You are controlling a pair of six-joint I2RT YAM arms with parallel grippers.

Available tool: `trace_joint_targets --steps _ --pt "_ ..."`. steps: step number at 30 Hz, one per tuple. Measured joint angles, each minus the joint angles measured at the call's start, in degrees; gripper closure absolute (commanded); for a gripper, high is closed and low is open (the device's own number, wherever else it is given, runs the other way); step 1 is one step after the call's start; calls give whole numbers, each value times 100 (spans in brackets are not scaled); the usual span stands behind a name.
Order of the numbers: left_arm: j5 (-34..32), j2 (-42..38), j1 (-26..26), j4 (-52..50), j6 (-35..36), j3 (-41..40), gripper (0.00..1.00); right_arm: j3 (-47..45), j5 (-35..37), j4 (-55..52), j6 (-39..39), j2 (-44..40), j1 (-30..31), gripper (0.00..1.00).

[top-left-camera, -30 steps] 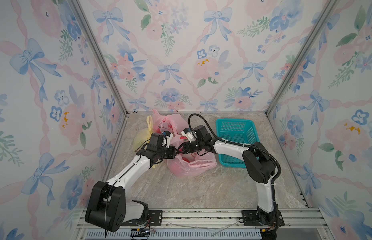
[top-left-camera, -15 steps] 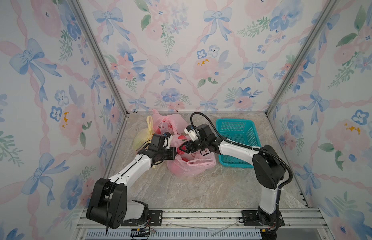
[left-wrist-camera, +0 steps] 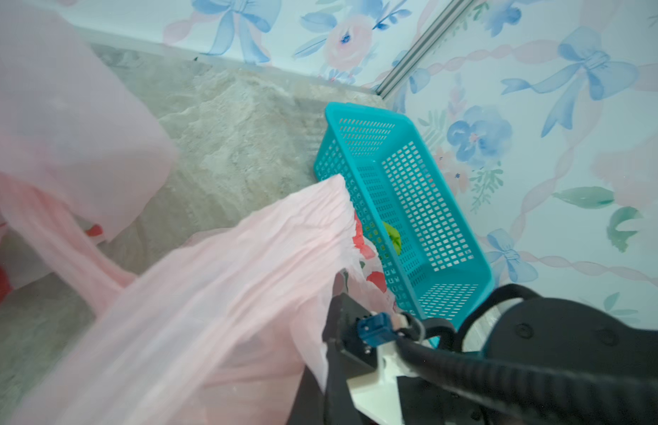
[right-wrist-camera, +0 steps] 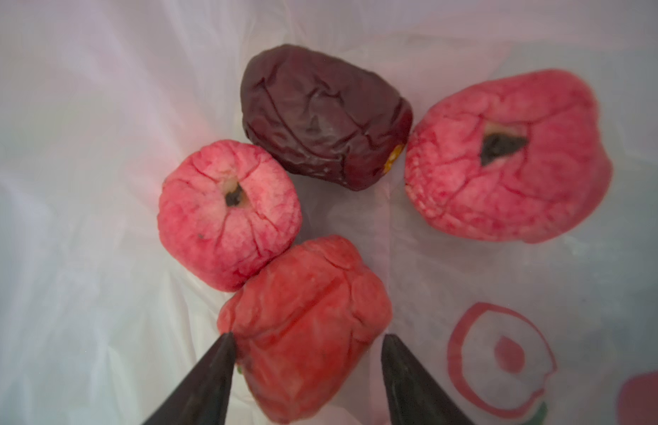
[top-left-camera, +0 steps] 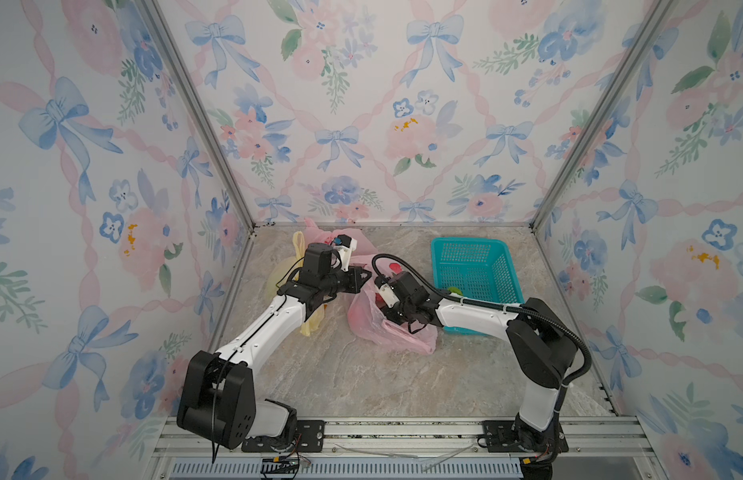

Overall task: Untie the knot of a plastic bag & take out the apple
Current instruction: Pick up the apple from the plastic bag.

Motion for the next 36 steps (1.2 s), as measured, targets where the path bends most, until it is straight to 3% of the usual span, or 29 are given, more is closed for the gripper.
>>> trace_joint_targets --steps 5,9,15,24,31,36 --pt "52 -518 155 -96 -66 -310 100 -289 413 55 111 -70 -341 33" --pt "-31 -1117 411 -227 -136 -1161 100 -643 695 52 125 -76 -525 32" --pt "-229 -1082 413 -481 -254 -2194 100 -796 380 411 33 -293 -660 31" --pt "-686 -629 201 -409 -232 -2096 100 -640 -518 739 -85 -470 -713 32" --pt "-970 -605 197 -413 -208 -1770 100 -173 -573 597 50 -468 -708 24" --pt "-990 -605 208 -417 -186 -1679 100 98 -330 459 59 -328 -708 24"
